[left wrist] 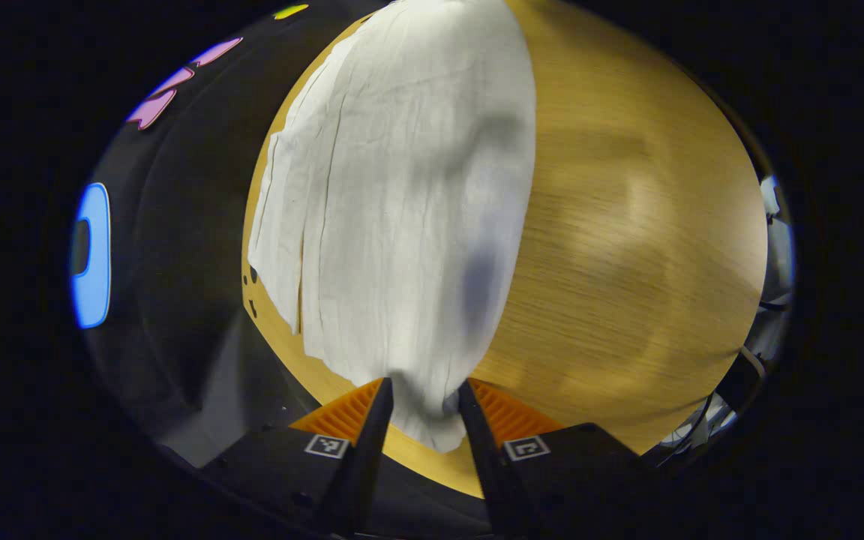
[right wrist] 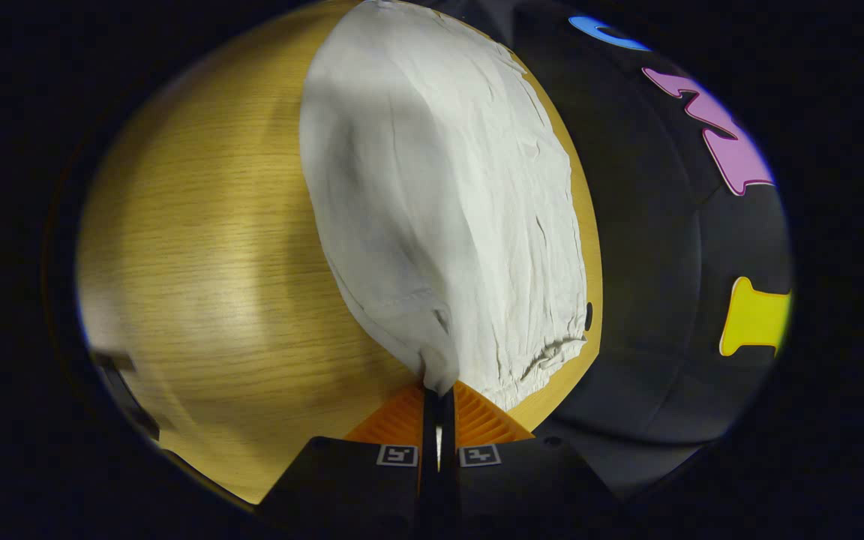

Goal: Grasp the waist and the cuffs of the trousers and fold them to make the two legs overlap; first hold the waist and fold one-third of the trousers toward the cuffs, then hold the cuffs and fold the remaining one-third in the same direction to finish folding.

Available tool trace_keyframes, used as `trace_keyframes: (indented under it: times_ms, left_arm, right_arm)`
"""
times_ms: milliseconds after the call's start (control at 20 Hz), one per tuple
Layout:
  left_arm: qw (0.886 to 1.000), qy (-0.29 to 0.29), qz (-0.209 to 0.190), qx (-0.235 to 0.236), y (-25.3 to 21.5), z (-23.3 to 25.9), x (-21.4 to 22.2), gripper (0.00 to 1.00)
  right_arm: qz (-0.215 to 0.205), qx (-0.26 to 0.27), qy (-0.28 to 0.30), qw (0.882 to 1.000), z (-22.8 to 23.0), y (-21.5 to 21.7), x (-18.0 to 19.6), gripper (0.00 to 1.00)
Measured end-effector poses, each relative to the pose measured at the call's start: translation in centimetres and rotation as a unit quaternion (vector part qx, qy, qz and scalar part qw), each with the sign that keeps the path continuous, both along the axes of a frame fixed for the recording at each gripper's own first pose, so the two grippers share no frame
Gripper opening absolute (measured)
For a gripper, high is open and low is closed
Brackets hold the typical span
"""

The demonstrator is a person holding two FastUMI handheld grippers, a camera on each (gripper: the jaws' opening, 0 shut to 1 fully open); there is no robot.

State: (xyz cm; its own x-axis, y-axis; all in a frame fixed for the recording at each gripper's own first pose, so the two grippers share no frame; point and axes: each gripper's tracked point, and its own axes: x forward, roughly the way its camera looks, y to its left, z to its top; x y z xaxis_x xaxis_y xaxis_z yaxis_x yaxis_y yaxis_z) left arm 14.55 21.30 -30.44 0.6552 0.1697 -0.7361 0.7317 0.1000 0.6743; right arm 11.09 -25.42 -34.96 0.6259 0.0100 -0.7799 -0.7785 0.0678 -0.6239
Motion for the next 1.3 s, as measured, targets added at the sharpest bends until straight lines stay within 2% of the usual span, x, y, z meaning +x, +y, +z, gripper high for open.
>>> trace_keyframes:
  times_ms: [50,100,150,200,250,300,450,700,950,1150,1300]
  left_arm:
    - [1.0,-0.005,0.009,-0.003,-0.1,0.0,0.3,0.55]
    - [1.0,-0.006,0.018,-0.007,-0.2,-0.2,0.8,0.49]
    - [1.0,-0.007,0.027,-0.012,-0.4,-0.4,0.9,0.51]
    - [0.999,-0.004,0.034,-0.015,-0.5,-0.7,0.9,0.34]
    - [0.999,-0.008,0.036,-0.014,-0.7,-0.9,0.9,0.25]
    - [0.999,-0.024,0.035,-0.007,-0.7,-1.2,1.6,0.1]
    - [0.998,-0.049,0.031,0.015,-0.5,-0.7,1.3,0.06]
    - [0.995,-0.081,0.054,0.002,-0.5,-0.4,1.8,0.06]
    - [0.991,-0.13,0.039,-0.002,-1.2,2.7,3.3,0.06]
    - [0.976,-0.214,0.026,-0.002,-2.3,7.9,7.2,0.06]
    - [0.966,-0.254,0.04,-0.028,-2.7,11.4,10.1,0.05]
  right_arm:
    - [0.001,-0.002,-0.002,1.0,0.0,0.0,0.0,0.05]
    - [0.0,-0.003,-0.005,1.0,0.0,0.0,0.0,0.05]
    - [-0.001,-0.003,-0.007,1.0,0.0,0.0,0.0,0.05]
    - [-0.001,-0.003,-0.009,1.0,0.0,0.0,0.0,0.05]
    - [-0.001,-0.004,-0.01,1.0,0.0,0.0,0.0,0.05]
    - [-0.001,-0.005,-0.012,1.0,0.1,0.0,0.0,0.05]
    - [-0.003,-0.008,-0.013,1.0,0.0,0.0,0.0,0.05]
    - [-0.014,-0.007,-0.01,1.0,0.0,-0.3,0.2,0.05]
    - [-0.054,0.007,-0.035,0.998,1.1,-0.8,1.0,0.05]
    - [-0.08,0.033,-0.08,0.993,4.5,-1.1,2.6,0.05]
    - [-0.119,0.073,-0.115,0.983,8.0,-0.4,6.5,0.05]
